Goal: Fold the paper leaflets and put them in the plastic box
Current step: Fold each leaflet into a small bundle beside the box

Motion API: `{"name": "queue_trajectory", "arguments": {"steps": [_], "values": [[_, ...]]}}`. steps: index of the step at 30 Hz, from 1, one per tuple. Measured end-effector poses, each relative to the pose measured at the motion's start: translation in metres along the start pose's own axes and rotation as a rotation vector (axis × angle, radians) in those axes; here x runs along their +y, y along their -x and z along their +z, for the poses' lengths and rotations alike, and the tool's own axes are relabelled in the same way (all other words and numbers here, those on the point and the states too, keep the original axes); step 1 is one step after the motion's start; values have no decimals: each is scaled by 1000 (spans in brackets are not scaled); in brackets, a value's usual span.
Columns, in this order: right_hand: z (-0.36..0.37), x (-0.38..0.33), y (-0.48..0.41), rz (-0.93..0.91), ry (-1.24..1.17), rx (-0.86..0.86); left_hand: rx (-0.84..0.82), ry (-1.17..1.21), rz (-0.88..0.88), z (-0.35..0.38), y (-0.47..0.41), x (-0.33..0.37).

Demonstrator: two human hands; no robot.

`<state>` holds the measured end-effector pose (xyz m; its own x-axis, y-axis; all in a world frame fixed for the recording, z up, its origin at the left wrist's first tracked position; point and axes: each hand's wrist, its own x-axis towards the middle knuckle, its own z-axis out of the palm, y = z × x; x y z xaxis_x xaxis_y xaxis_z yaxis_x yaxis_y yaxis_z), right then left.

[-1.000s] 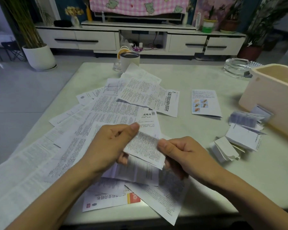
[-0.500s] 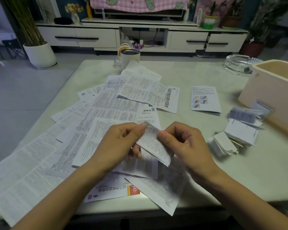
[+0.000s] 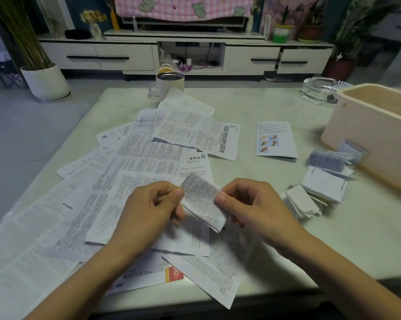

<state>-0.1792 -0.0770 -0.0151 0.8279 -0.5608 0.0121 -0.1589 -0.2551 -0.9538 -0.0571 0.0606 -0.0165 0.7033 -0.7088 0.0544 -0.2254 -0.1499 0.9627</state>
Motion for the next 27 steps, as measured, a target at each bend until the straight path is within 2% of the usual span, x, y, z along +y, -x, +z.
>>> {"name": "queue_trajectory", "arguments": {"steps": [4, 9, 12, 14, 18, 21, 24, 27], "values": [[-20, 4, 6, -35, 47, 156, -118, 57, -55, 19, 1, 0], [-72, 4, 12, -86, -100, 470, -206, 68, -86, 31, 6, -5], [-99, 10, 18, -100, -168, 563, -212, 66, -80, 29, 8, -8], [-104, 22, 21, -70, -19, 537, -214, 70, -77, 28, 9, -8], [-87, 54, 26, 8, 633, 474, -210, 57, -59, 28, 9, -9], [-80, 59, 26, 61, 1059, 523, -201, 58, -40, 28, 8, -9], [-83, 66, 24, -80, 1150, 556, -189, 57, -37, 29, 7, -10], [-77, 72, 26, -195, 1064, 440, -184, 66, -56, 30, 7, -11]]}}
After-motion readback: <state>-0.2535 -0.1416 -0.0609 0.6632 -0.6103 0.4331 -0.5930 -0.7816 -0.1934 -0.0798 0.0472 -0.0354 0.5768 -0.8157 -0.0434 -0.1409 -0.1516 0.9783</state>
